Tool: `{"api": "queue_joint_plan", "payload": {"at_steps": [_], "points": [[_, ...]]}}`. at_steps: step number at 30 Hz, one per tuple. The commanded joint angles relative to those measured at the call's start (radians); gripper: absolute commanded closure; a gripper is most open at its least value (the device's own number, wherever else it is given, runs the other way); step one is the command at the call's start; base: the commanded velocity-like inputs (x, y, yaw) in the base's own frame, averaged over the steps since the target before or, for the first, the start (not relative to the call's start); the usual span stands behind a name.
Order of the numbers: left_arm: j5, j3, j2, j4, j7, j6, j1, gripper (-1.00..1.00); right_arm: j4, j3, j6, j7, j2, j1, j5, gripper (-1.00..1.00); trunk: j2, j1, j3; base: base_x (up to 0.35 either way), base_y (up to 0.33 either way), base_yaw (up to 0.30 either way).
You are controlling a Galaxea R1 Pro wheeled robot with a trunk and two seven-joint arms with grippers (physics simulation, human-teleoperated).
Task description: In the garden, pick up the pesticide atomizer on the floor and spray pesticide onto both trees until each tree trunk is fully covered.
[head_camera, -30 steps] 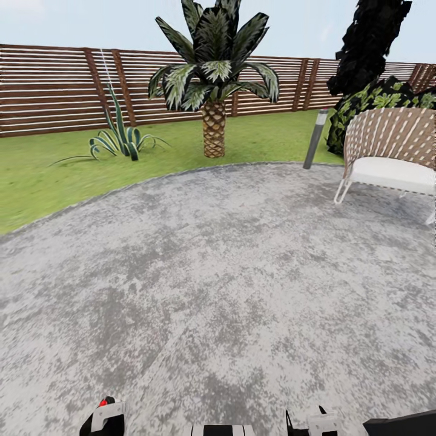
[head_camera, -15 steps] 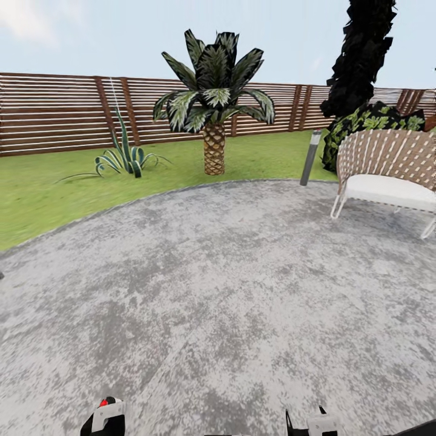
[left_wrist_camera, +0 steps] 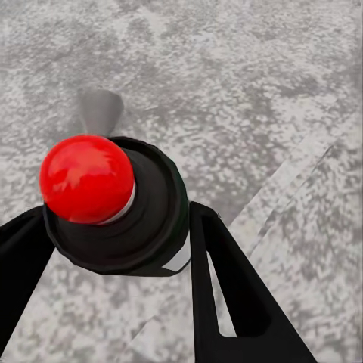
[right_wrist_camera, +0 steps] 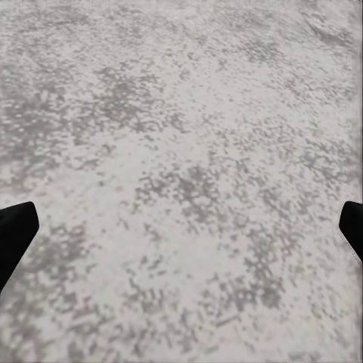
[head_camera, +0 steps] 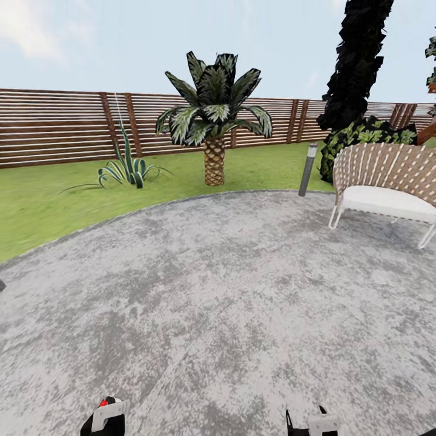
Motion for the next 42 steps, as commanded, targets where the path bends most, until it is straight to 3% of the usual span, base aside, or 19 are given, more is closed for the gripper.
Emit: {"api": "queue_joint_plan", "payload": {"at_steps": [1,30,42], "points": [[0.008,-0.002,0.000,0.001,0.000,-0.003,0.000,1.00,0.000,0.005,0.000,-0.011,0.000,-0.001,0.006,-1.00,0.007,-0.004,0.002,0.000,0.000,0.000],[0.008,-0.001,0.000,0.000,0.000,-0.004,0.000,1.00,0.002,0.005,-0.001,-0.013,-0.001,0.000,0.007,-1.00,0.210,-0.115,0.112,0.000,0.000,-0.075],[0.009,-0.004,0.000,-0.001,0.000,-0.005,0.000,1.00,0.002,0.005,-0.001,-0.012,-0.001,-0.001,0.008,-1.00,0.210,-0.115,0.125,0.000,0.018,0.000]]}}
